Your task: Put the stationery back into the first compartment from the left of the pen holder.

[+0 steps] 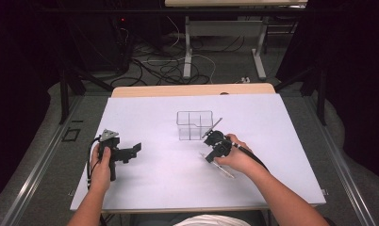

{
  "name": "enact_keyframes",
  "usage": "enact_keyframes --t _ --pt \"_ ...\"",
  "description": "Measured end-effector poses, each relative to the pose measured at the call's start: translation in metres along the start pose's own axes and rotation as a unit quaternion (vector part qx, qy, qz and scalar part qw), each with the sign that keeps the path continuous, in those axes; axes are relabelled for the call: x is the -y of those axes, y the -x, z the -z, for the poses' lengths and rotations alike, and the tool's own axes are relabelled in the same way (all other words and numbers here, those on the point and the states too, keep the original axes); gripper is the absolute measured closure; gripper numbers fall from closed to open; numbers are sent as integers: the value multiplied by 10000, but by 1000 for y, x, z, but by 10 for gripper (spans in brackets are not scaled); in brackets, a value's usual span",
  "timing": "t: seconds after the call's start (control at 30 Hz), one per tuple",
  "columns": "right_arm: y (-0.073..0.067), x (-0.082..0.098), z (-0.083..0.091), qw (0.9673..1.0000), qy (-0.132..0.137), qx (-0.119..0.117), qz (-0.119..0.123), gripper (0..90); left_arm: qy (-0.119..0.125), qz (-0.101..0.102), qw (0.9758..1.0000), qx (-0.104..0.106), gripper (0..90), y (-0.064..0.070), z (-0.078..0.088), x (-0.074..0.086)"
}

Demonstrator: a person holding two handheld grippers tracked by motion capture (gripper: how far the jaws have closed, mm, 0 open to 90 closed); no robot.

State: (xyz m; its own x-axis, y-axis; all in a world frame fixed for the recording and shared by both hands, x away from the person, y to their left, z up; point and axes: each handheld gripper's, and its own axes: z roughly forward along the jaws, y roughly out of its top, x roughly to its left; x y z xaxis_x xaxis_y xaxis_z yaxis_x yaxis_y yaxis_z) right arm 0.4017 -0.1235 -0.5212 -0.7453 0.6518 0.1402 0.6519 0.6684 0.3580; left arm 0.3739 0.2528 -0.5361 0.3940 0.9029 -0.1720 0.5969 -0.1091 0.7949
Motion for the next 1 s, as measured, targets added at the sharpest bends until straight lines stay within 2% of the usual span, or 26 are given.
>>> enact_keyframes --t 0.2,0.23,0.27,0.4,0.47,0.5,0.7,0.77,0.8,0.83,0.9,0.93,0.97,1.0 --pt "2 0 6 9999 144 -73 -22 802 -2 -5 10000 -1 1 0 0 0" --pt "1 0 8 9997 176 -109 -164 801 -3 2 10000 -4 2 0 0 0" --pt "2 0 9 9997 237 -105 -46 802 -2 13 10000 -3 2 0 0 0" --pt "2 0 13 9991 396 -142 -98 802 -7 -13 10000 4 2 0 -1 0" --pt "1 0 14 9986 465 -157 -210 802 20 -16 10000 -6 2 0 -1 0" --pt "2 0 15 9986 502 -155 -88 802 21 -17 10000 -7 2 0 -1 0" --pt "1 0 18 9975 667 -200 -99 802 -9 -7 10000 4 2 0 -1 0" --pt "1 -1 19 9969 748 -237 -110 802 22 -3 10000 -7 2 0 -1 1" --pt "-1 0 21 9964 761 -246 -287 802 20 -2 10000 -6 1 0 -1 1" --pt "1 0 18 9937 1076 -246 -196 802 6 3 10000 -10 2 0 -1 1" --pt "2 0 22 9950 935 -253 -222 802 21 16 10000 -6 2 0 -2 1" --pt "2 0 21 9929 1145 -228 -221 802 18 18 10000 -7 2 0 -1 1" --pt "4 0 23 9933 1115 -240 -174 802 19 18 10000 -8 2 0 -2 1" --pt "4 0 24 9927 1157 -227 -245 802 -2 13 10000 1 2 0 -1 1"
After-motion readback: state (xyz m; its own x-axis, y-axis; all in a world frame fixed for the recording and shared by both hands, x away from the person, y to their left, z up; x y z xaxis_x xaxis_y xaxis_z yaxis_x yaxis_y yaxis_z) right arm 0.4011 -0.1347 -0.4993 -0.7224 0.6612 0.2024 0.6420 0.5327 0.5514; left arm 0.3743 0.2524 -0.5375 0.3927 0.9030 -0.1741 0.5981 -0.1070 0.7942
